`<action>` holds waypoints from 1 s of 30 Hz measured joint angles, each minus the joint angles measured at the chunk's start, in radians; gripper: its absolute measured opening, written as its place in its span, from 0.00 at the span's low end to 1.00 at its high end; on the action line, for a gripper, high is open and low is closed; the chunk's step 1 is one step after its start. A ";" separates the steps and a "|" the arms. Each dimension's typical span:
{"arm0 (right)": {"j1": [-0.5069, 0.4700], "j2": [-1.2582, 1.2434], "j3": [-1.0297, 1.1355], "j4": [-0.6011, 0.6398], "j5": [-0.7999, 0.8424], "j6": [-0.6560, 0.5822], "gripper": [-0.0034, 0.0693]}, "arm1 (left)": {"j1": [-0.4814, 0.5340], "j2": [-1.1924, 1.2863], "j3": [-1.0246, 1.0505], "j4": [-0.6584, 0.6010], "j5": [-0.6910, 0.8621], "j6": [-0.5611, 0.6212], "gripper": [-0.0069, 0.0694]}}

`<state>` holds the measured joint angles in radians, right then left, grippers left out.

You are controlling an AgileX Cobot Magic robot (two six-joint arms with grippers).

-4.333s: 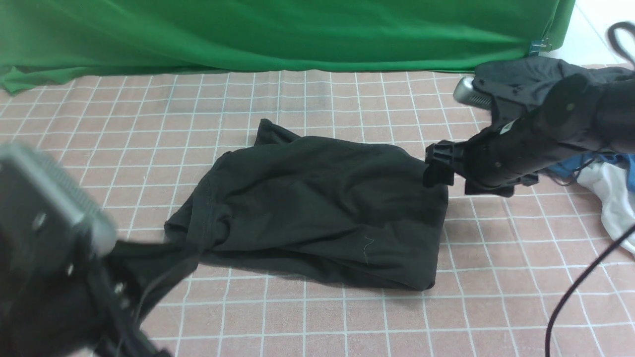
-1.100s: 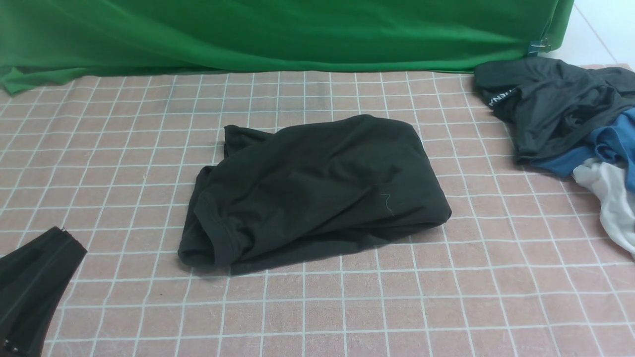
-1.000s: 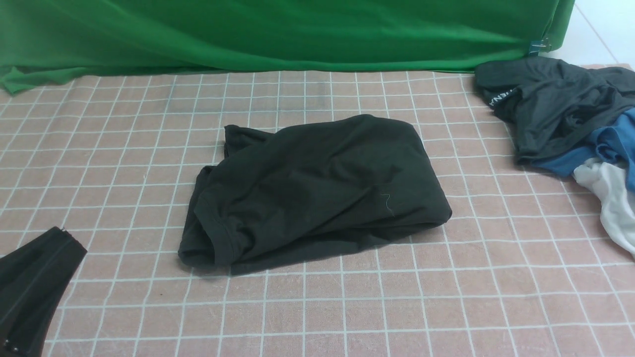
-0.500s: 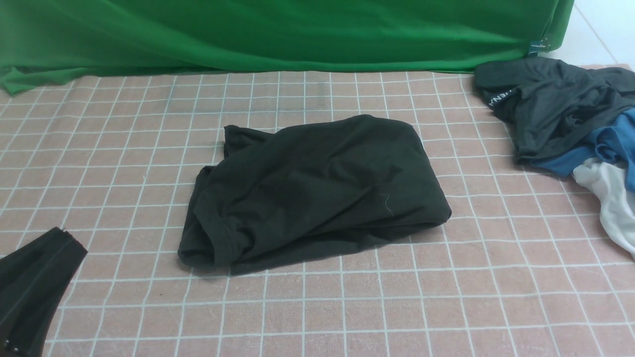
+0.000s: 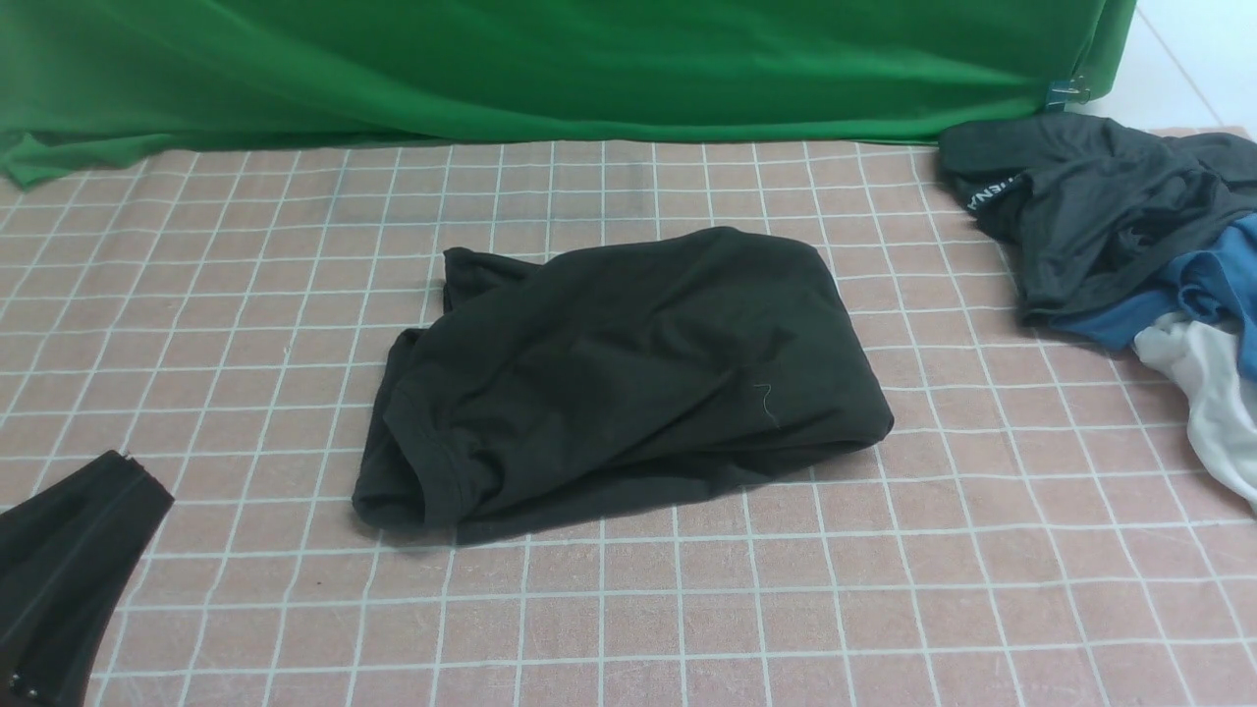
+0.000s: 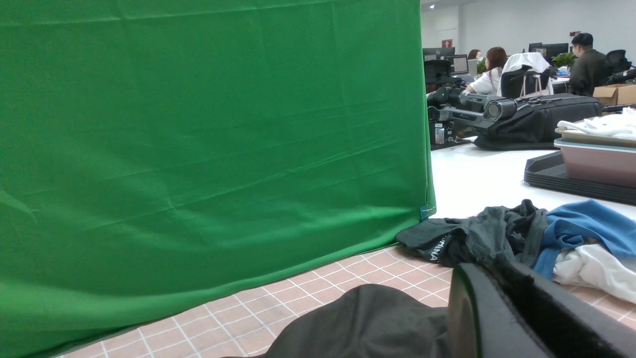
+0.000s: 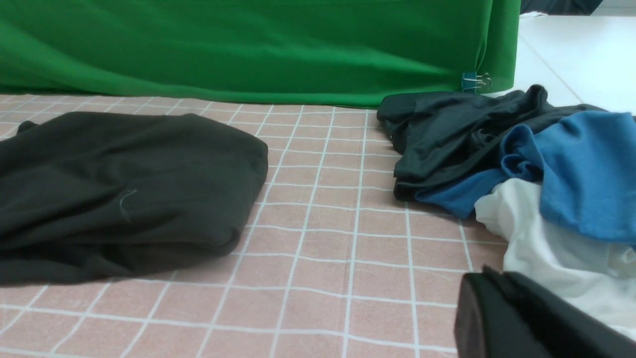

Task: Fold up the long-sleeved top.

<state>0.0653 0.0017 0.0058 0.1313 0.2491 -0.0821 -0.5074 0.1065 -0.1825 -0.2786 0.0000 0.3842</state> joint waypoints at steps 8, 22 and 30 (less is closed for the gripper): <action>0.000 -0.002 0.000 0.000 0.000 0.000 0.15 | 0.000 0.000 0.000 0.000 0.000 0.001 0.12; 0.000 -0.002 0.000 0.000 0.000 0.001 0.19 | 0.000 0.000 0.013 0.000 -0.009 0.000 0.12; 0.000 -0.002 0.000 0.000 0.000 0.003 0.21 | 0.196 0.000 0.180 -0.012 -0.215 0.010 0.12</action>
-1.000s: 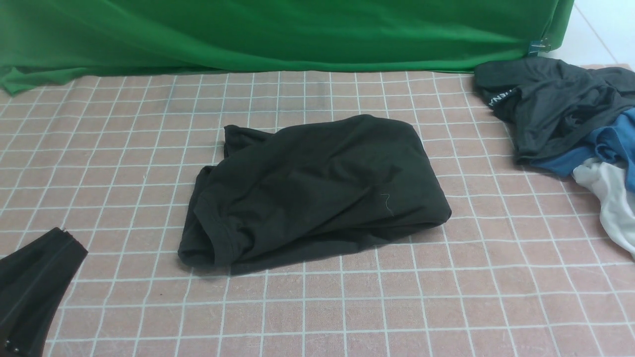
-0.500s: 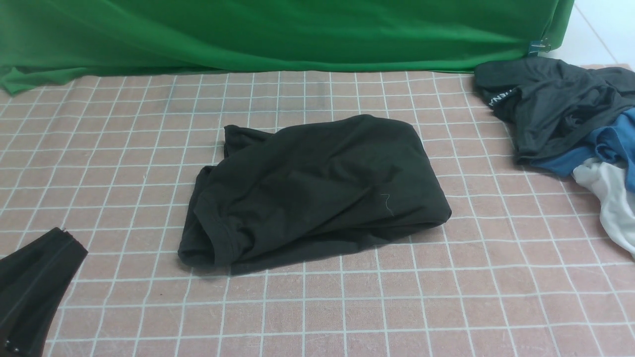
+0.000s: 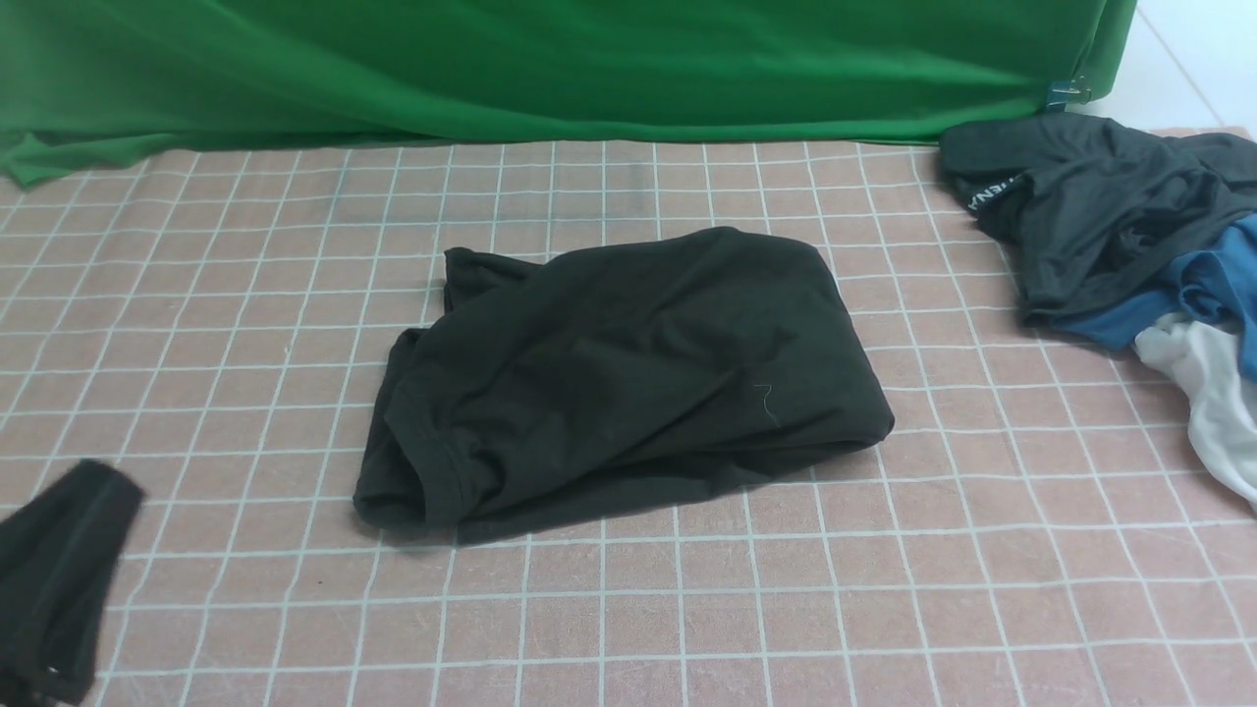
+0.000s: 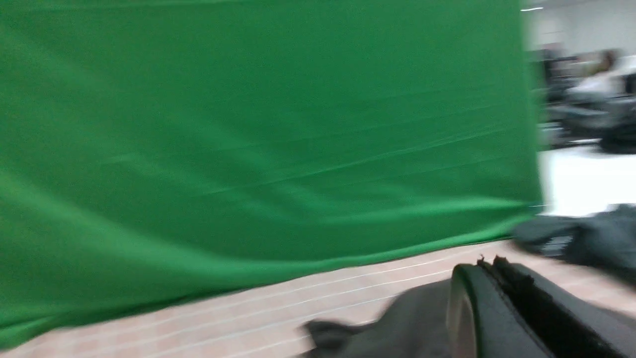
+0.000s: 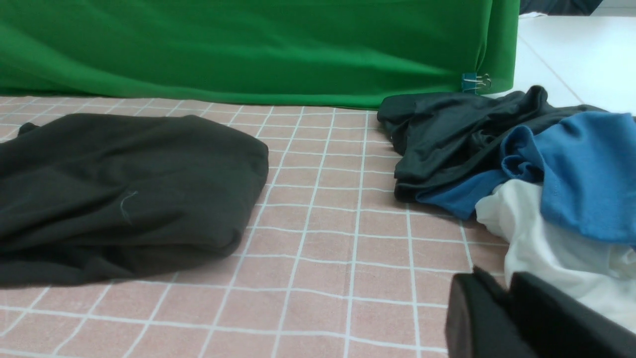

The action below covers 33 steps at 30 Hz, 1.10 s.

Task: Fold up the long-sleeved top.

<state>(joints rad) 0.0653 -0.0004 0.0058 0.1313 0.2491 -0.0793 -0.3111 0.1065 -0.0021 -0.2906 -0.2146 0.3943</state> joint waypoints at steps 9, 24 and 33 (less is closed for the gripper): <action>-0.001 0.000 0.000 0.000 0.000 0.001 0.25 | 0.315 0.000 0.008 0.001 0.300 -0.032 0.12; -0.001 -0.001 0.000 0.000 -0.001 0.001 0.27 | 0.360 -0.108 0.009 0.005 0.443 -0.044 0.12; -0.001 -0.001 0.000 0.000 -0.001 0.001 0.30 | 0.360 -0.109 0.009 0.039 0.443 -0.045 0.12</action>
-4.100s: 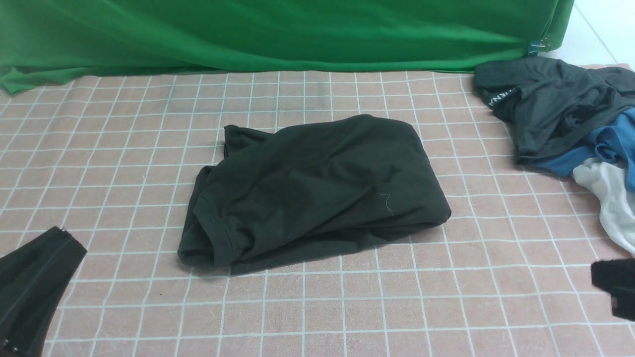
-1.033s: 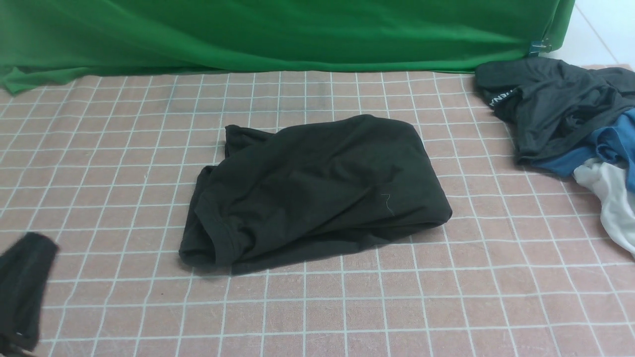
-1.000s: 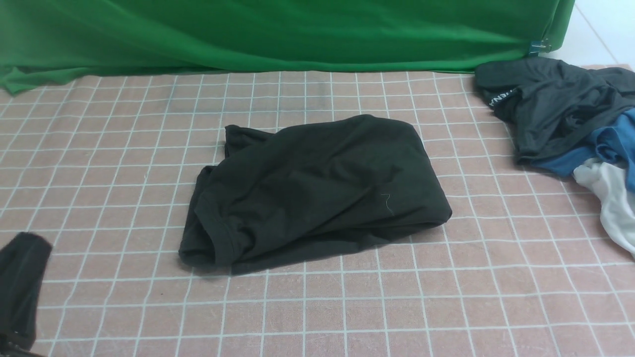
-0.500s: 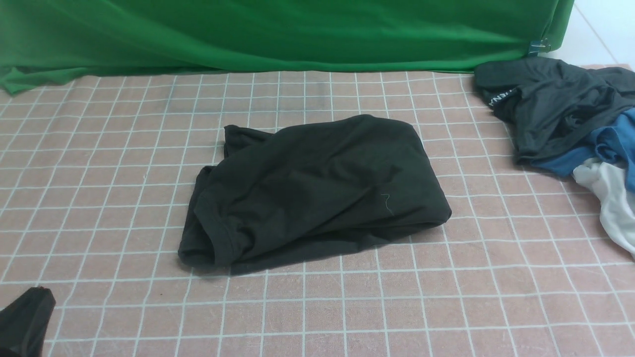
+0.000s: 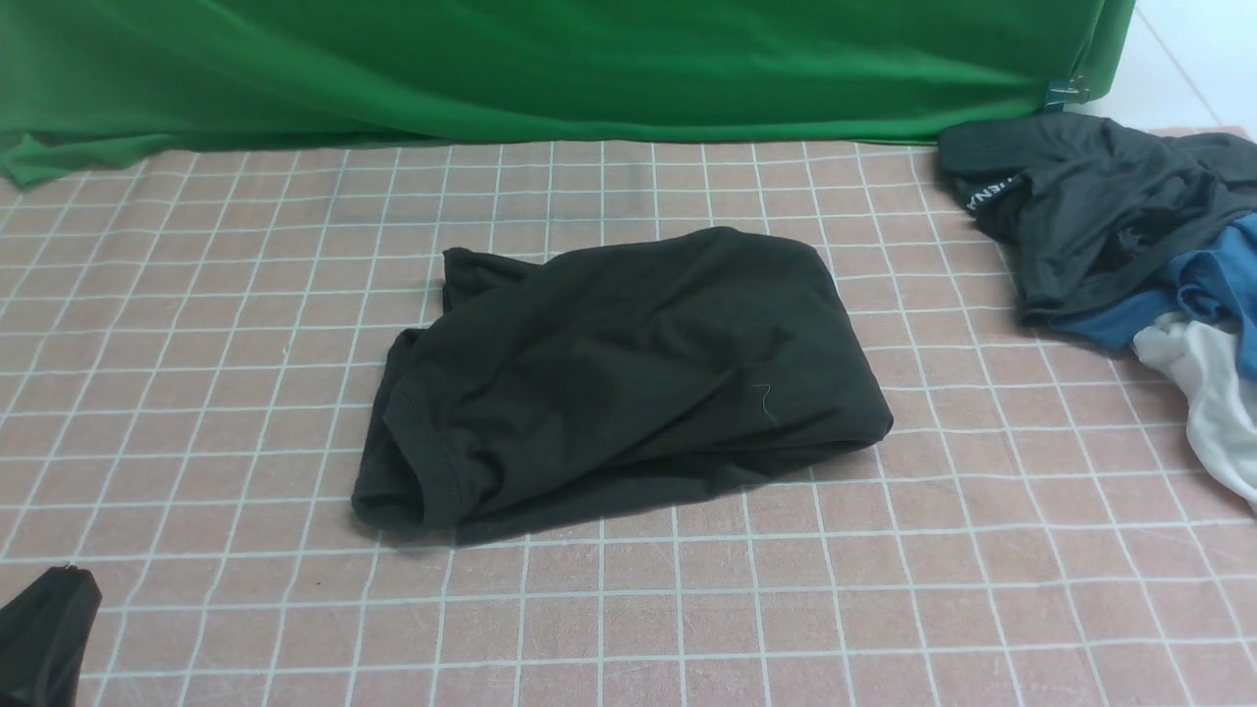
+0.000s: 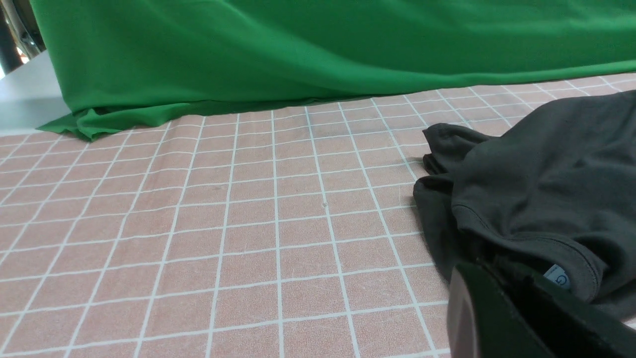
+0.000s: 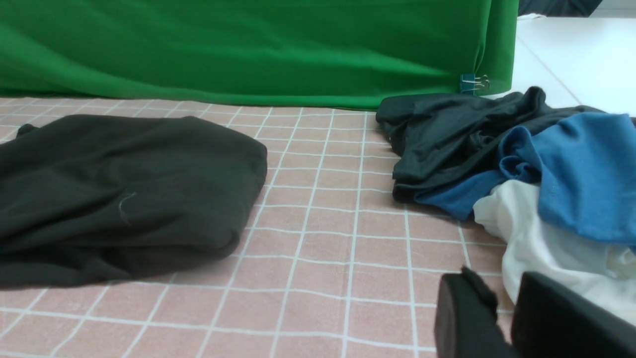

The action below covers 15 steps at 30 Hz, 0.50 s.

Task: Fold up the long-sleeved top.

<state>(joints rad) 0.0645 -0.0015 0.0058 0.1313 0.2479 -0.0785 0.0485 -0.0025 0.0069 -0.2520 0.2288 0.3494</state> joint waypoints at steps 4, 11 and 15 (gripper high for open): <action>0.000 0.000 0.000 0.000 0.000 0.000 0.31 | 0.000 0.000 0.000 0.000 0.000 0.000 0.12; 0.000 0.000 0.000 0.001 0.000 0.000 0.33 | 0.000 0.000 0.000 0.000 0.000 0.005 0.12; 0.000 0.000 0.000 0.001 0.000 0.000 0.35 | 0.000 0.000 0.000 0.001 0.000 0.011 0.12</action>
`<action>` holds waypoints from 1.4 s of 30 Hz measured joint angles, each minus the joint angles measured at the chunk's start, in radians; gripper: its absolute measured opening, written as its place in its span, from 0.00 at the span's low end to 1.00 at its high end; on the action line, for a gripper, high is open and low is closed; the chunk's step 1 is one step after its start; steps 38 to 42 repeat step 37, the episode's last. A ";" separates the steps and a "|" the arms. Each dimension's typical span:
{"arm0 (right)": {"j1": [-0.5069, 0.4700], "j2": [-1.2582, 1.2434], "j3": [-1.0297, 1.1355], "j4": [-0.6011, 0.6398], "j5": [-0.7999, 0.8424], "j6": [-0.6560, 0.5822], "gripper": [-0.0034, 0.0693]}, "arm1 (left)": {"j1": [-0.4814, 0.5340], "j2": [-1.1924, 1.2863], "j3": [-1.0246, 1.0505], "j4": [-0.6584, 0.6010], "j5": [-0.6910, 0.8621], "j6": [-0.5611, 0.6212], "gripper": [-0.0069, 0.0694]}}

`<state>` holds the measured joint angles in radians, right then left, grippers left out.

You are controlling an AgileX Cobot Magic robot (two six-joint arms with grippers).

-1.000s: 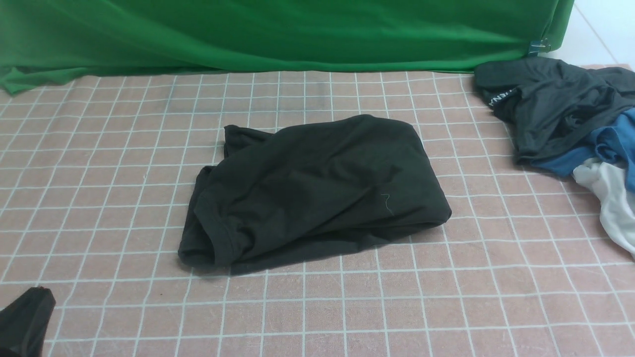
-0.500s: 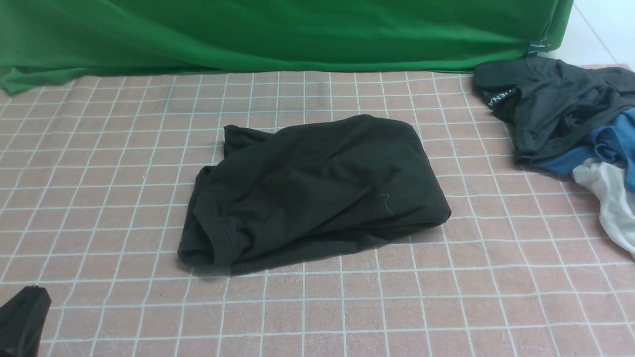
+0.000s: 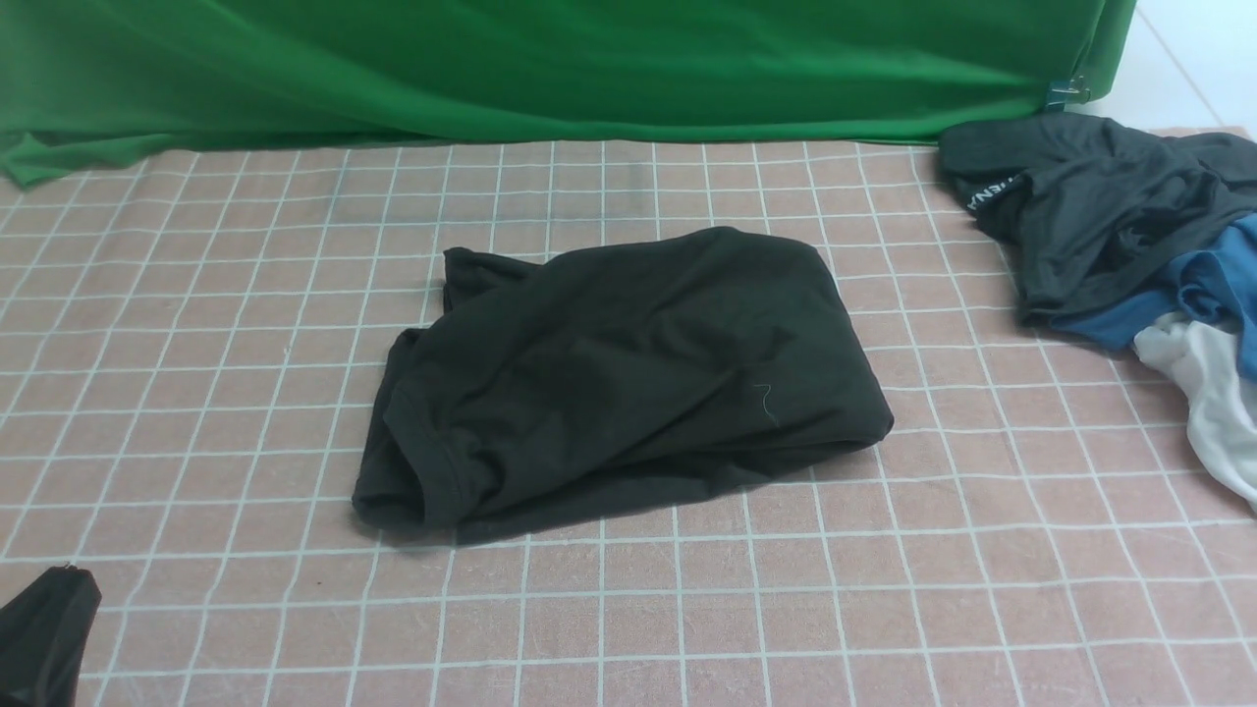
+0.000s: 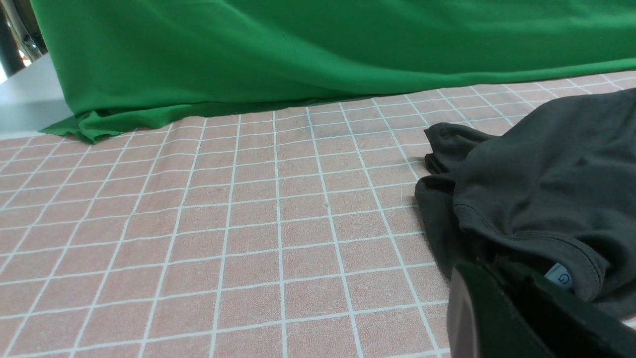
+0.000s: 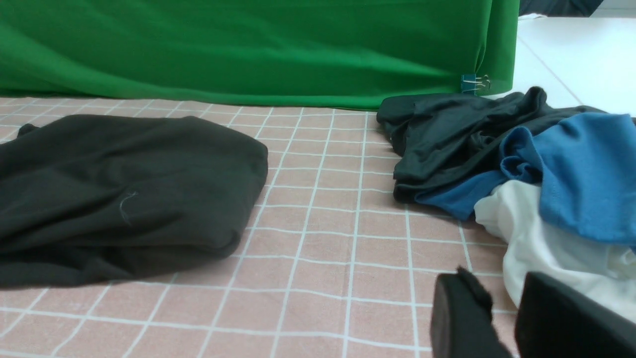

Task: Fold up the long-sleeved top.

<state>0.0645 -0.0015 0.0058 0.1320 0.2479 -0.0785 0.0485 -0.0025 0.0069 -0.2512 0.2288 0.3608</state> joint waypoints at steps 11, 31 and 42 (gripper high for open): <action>0.000 0.000 0.000 0.000 0.000 0.000 0.37 | 0.000 0.000 0.000 0.000 0.000 0.001 0.12; 0.000 0.000 0.000 0.000 0.000 0.000 0.38 | 0.001 0.000 0.000 0.018 0.000 0.002 0.12; 0.000 0.000 0.000 0.000 0.000 0.000 0.38 | 0.001 0.000 0.000 0.018 0.000 0.002 0.12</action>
